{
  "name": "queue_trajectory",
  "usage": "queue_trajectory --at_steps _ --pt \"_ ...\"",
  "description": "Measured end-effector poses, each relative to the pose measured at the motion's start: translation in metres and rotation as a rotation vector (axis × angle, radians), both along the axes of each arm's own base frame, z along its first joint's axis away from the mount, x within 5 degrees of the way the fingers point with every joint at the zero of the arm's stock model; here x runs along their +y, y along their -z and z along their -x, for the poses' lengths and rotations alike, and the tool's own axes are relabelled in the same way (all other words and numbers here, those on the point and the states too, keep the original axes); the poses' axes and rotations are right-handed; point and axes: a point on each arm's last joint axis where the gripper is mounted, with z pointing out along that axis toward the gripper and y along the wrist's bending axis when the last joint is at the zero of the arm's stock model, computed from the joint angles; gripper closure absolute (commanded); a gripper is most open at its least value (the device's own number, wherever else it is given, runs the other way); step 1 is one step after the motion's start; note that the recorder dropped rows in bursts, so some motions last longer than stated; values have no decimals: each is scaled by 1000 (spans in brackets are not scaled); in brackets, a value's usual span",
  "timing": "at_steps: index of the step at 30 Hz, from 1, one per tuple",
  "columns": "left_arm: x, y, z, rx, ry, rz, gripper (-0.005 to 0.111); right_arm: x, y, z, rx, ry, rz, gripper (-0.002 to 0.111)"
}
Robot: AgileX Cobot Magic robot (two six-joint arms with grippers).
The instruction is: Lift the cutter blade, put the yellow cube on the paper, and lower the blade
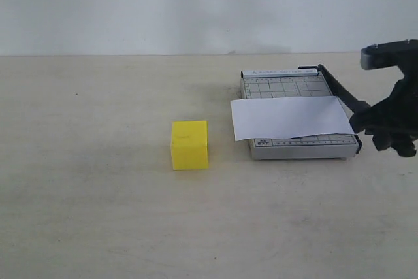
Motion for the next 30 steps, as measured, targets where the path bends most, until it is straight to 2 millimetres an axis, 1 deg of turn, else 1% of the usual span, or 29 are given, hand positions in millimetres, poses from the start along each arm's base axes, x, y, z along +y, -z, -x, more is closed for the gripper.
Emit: queue_trajectory --at_steps 5,11,20,21,22,24,26,27,28,30 --pt "0 0 0 0 0 0 102 -1 -24 5 -104 7 -8 108" --pt "0 0 0 0 0 0 102 -1 -45 8 -210 19 -17 108" --pt "0 0 0 0 0 0 102 -1 -76 -2 -287 20 -21 108" --pt "0 0 0 0 0 0 102 -1 -78 -2 -293 20 -21 105" --pt "0 0 0 0 0 0 102 -1 -79 -3 -294 19 -20 99" --pt "0 0 0 0 0 0 102 -1 -79 -3 -294 19 -20 80" --pt "0 0 0 0 0 0 102 -1 -80 -3 -297 7 -12 49" --pt "0 0 0 0 0 0 102 -1 -83 -4 -314 -13 1 38" --pt "0 0 0 0 0 0 102 -1 -86 -4 -338 -22 6 32" --pt "0 0 0 0 0 0 102 -2 -95 -4 -382 -38 18 36"
